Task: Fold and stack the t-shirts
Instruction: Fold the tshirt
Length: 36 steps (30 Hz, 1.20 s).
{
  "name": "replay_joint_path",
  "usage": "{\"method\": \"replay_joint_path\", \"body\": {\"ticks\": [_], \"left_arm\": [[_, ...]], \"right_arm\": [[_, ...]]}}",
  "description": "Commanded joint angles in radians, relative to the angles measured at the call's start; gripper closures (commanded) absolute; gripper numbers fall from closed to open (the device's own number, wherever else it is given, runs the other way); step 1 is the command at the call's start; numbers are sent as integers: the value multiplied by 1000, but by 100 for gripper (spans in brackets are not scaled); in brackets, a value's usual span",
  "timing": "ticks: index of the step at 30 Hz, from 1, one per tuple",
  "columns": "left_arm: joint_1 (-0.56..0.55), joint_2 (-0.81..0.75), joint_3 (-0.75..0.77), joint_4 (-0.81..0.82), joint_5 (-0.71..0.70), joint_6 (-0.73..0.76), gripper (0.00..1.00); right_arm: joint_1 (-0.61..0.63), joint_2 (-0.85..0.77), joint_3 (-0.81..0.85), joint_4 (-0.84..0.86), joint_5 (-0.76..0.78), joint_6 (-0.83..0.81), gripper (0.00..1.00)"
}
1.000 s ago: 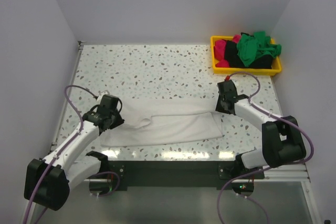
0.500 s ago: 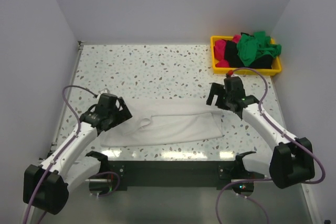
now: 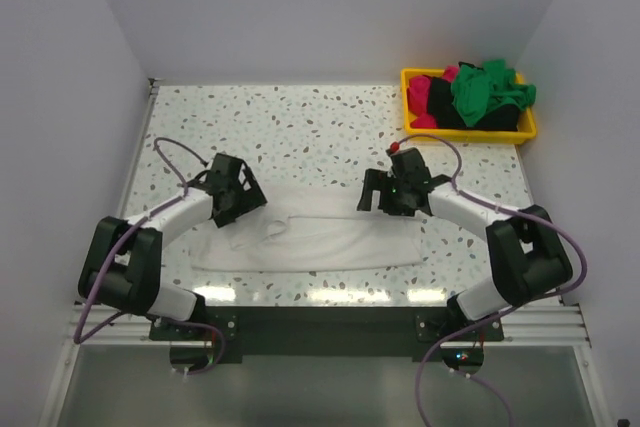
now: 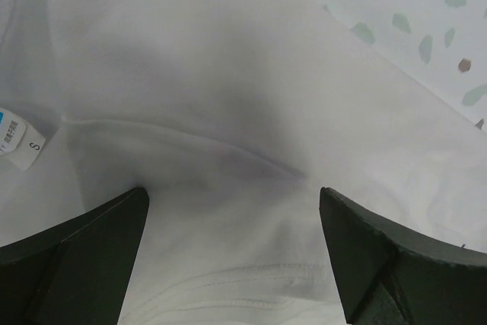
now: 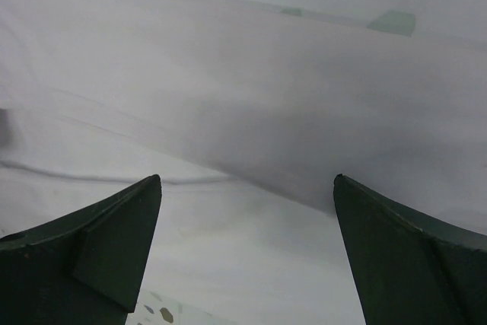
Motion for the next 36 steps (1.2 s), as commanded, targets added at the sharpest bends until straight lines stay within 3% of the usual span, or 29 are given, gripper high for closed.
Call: {"method": "replay_joint_path", "body": {"ticks": [1, 9, 14, 15, 20, 24, 29, 36], "left_arm": [[37, 108, 49, 88, 18, 24, 0], [46, 433, 298, 143, 40, 97, 0], [41, 721, 644, 155, 195, 171, 0], [41, 761, 757, 140, 243, 174, 0], [-6, 996, 1046, 123, 278, 182, 0], [-45, 1153, 1333, 60, 284, 153, 0], [-62, 1233, 1387, 152, 276, 61, 0], [-68, 1208, 1387, 145, 102, 22, 0]], "right_arm": [[5, -60, -99, 23, -16, 59, 1], [104, -186, -266, 17, -79, 114, 1], [288, -212, -302, 52, -133, 165, 1], [318, -196, -300, 67, -168, 178, 1], [509, -78, -224, 181, -220, 176, 1], [576, 53, -142, 231, -255, 179, 1], [605, 150, -30, 208, -246, 157, 1], [605, 139, 85, 147, -209, 108, 1]]}}
